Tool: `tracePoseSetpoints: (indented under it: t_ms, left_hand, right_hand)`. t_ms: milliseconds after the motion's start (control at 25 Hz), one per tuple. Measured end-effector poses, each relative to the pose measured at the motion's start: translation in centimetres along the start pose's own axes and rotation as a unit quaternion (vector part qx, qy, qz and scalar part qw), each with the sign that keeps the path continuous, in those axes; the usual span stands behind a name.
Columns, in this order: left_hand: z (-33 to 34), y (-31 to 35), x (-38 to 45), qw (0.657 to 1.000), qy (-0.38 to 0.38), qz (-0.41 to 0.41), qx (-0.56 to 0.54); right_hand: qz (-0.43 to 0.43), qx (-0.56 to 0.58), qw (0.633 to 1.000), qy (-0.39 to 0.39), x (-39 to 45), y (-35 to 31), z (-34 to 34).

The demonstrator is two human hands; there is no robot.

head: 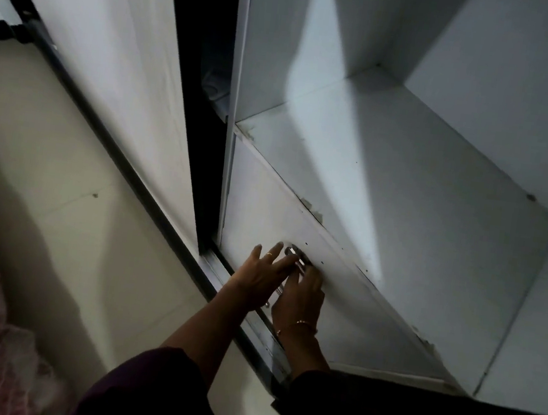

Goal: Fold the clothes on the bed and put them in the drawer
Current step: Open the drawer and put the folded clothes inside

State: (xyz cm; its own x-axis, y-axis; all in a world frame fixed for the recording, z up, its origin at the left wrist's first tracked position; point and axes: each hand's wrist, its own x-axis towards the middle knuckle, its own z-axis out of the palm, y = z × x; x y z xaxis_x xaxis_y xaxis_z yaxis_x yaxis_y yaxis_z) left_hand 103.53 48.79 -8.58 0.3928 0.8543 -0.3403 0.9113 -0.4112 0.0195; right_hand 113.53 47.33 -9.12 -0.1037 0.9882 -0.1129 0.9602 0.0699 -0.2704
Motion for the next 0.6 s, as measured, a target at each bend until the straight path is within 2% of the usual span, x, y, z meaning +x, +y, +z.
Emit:
tracePoseSetpoints:
  t_ms: [200,320,520,600]
  left_hand:
    - [1.7,-0.8,1.0,1.000,-0.014,0.024,0.002]
    - [1.8,-1.3,1.9,1.000,0.002,0.030,0.002]
    - [2.3,-0.3,2.9,0.997,0.052,0.006,-0.058]
    - [1.4,-0.2,3.0,0.995,0.042,0.005,-0.089]
  right_hand:
    - [0.015,-0.036,0.998,-0.053,-0.1,0.9,1.8]
    - [0.022,-0.032,0.995,-0.093,0.1,0.6,3.1]
    - [0.068,0.038,0.995,-0.068,0.7,0.0,3.9]
    - [0.087,0.049,0.992,-0.073,0.8,-0.2,3.4]
